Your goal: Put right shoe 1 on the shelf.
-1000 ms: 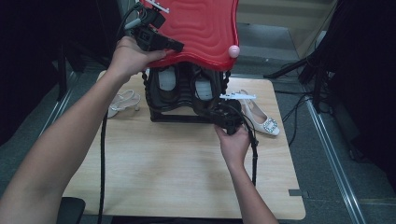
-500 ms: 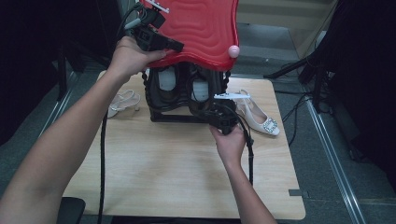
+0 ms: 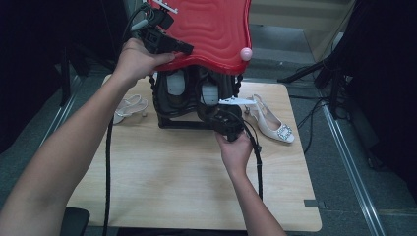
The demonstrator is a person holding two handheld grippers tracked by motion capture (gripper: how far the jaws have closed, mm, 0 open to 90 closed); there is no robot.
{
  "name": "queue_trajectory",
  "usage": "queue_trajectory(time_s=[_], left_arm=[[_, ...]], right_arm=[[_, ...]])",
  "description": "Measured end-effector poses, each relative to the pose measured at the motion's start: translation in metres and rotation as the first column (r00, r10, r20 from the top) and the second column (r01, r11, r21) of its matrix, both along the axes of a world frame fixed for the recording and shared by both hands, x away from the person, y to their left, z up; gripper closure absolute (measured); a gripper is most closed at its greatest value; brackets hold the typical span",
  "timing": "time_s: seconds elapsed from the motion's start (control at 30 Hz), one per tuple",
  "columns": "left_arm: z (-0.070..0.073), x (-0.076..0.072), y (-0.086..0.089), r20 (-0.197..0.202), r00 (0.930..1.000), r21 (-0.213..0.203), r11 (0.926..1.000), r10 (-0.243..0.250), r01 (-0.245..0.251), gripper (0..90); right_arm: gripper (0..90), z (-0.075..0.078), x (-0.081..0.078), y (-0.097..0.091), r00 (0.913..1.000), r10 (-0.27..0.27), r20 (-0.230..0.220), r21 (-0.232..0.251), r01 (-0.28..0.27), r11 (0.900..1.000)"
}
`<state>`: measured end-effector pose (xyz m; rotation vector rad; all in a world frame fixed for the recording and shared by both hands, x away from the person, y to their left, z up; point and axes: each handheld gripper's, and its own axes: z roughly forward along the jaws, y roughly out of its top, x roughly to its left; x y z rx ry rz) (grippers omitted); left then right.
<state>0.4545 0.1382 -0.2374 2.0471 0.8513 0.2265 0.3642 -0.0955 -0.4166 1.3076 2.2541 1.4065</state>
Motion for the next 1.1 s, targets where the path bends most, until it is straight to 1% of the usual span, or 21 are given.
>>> queue_trajectory(time_s=[0.07,0.13,0.17,0.3,0.37,0.43,0.57,0.6,0.63,0.7,0.73,0.77,0.8,0.87,1.0,1.07,1.1], left_arm=[[0.000,0.000,0.000,0.000,1.0000,0.001,1.0000,0.001,-0.001,90.0],[0.000,0.000,0.000,0.001,1.0000,0.000,1.0000,0.000,0.000,90.0],[0.000,0.000,0.000,0.000,1.0000,0.001,1.0000,0.000,0.000,90.0],[0.000,0.000,0.000,-0.001,1.0000,0.001,1.0000,0.001,-0.001,90.0],[0.000,0.000,0.000,-0.001,1.0000,0.002,1.0000,0.002,-0.002,90.0],[0.000,0.000,-0.001,0.000,1.0000,0.003,1.0000,0.003,-0.003,90.0],[0.000,0.000,-0.001,0.003,1.0000,0.006,1.0000,0.004,-0.004,90.0],[0.000,0.000,-0.001,0.004,1.0000,0.007,1.0000,0.003,-0.003,90.0],[0.000,0.000,-0.001,0.007,1.0000,0.007,1.0000,0.002,-0.002,90.0],[0.000,0.000,-0.001,0.008,1.0000,0.007,1.0000,0.002,-0.002,90.0],[0.000,0.000,-0.001,0.009,1.0000,0.007,1.0000,0.002,-0.002,90.0],[0.000,0.000,-0.001,0.010,0.9999,0.008,1.0000,0.002,-0.002,90.0],[0.000,-0.001,-0.002,0.009,0.9999,0.007,1.0000,0.004,-0.004,90.0],[0.000,-0.001,-0.001,0.009,1.0000,0.005,1.0000,0.004,-0.004,90.0],[0.000,-0.001,-0.002,0.012,0.9999,0.007,1.0000,0.003,-0.003,90.0],[0.000,-0.001,-0.002,0.013,0.9999,0.006,1.0000,0.004,-0.004,90.0],[0.000,-0.001,-0.001,0.012,0.9999,0.005,1.0000,0.004,-0.004,90.0]], right_arm=[[90.0,0.001,-0.001,-0.004,1.0000,-0.005,0.007,0.000,0.005,1.0000],[90.0,0.002,-0.002,-0.006,0.9997,-0.016,0.018,-0.019,0.017,0.9997],[90.0,0.002,-0.002,-0.007,0.9995,-0.022,0.021,-0.021,0.023,0.9995],[90.0,0.003,-0.001,-0.014,0.9982,-0.058,0.015,-0.020,0.058,0.9981],[90.0,0.004,-0.001,-0.017,0.9973,-0.069,0.024,-0.038,0.070,0.9968],[90.0,0.005,-0.001,-0.020,0.9946,-0.096,0.039,-0.060,0.099,0.9933],[90.0,0.003,0.001,-0.027,0.9938,-0.105,0.037,-0.042,0.107,0.9934],[90.0,0.003,0.000,-0.026,0.9927,-0.110,0.049,-0.055,0.113,0.9921],[90.0,0.003,-0.001,-0.025,0.9921,-0.114,0.052,-0.059,0.117,0.9913],[90.0,0.002,-0.001,-0.024,0.9925,-0.113,0.047,-0.046,0.115,0.9923],[90.0,0.003,-0.001,-0.026,0.9932,-0.110,0.037,-0.038,0.111,0.9930],[90.0,0.003,-0.001,-0.027,0.9940,-0.106,0.027,-0.029,0.106,0.9939],[90.0,0.003,-0.001,-0.029,0.9949,-0.097,0.027,-0.018,0.097,0.9951],[90.0,0.008,-0.004,-0.033,0.9951,-0.087,0.048,0.012,0.087,0.9962],[90.0,0.028,-0.010,-0.042,0.9905,-0.092,0.102,0.065,0.086,0.9942],[90.0,0.036,-0.010,-0.045,0.9869,-0.102,0.125,0.072,0.094,0.9930],[90.0,0.038,-0.009,-0.045,0.9861,-0.104,0.130,0.061,0.097,0.9934]])
